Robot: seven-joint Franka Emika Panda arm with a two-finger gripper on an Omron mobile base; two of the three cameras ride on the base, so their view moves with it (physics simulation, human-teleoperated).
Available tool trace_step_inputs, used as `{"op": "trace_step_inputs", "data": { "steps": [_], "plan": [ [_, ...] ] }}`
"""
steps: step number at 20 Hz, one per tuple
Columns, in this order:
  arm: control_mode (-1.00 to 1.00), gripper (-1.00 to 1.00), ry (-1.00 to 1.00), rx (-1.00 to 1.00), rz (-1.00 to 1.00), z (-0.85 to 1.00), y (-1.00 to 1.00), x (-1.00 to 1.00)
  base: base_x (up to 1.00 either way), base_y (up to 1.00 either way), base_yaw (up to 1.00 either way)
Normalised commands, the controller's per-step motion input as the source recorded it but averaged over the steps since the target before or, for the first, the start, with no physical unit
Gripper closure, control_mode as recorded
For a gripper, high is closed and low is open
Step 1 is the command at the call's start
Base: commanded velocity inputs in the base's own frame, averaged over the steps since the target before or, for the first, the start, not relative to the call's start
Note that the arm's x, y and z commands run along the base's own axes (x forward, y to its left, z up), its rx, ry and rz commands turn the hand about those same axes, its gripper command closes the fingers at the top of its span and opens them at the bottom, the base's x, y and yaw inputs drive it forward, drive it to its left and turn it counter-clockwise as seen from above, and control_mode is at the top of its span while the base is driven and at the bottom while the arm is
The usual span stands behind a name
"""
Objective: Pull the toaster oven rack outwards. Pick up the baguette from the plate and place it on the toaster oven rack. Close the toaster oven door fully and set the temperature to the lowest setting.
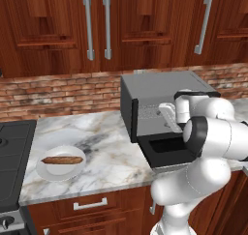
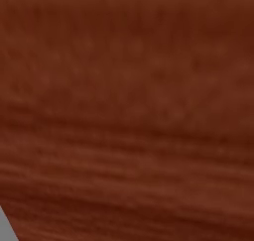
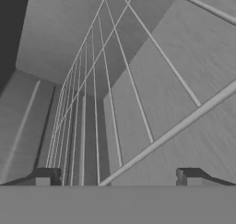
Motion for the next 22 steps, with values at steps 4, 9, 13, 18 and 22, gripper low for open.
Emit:
{"op": "trace_step_inputs", "data": {
  "steps": [4, 9, 13, 18, 22],
  "plan": [
    [-1.0, -1.0, -0.15, 0.0, 0.0, -0.12, 0.0, 0.0, 0.0, 0.0, 0.0],
    [-1.0, -1.0, -0.09, 0.0, 0.04, -0.01, 0.0, 0.19, 0.0, 0.0, 0.0],
    [-1.0, -1.0, 0.0, 0.0, 0.13, 0.0, 0.0, 0.28, 0.0, 0.0, 0.0],
    [-1.0, -1.0, 0.0, 0.0, 0.11, 0.0, 0.0, 0.22, 0.0, 0.0, 0.0],
    [-1.0, -1.0, 0.0, 0.0, 0.05, 0.0, 0.0, 0.1, 0.0, 0.0, 0.0]
  ]
}}
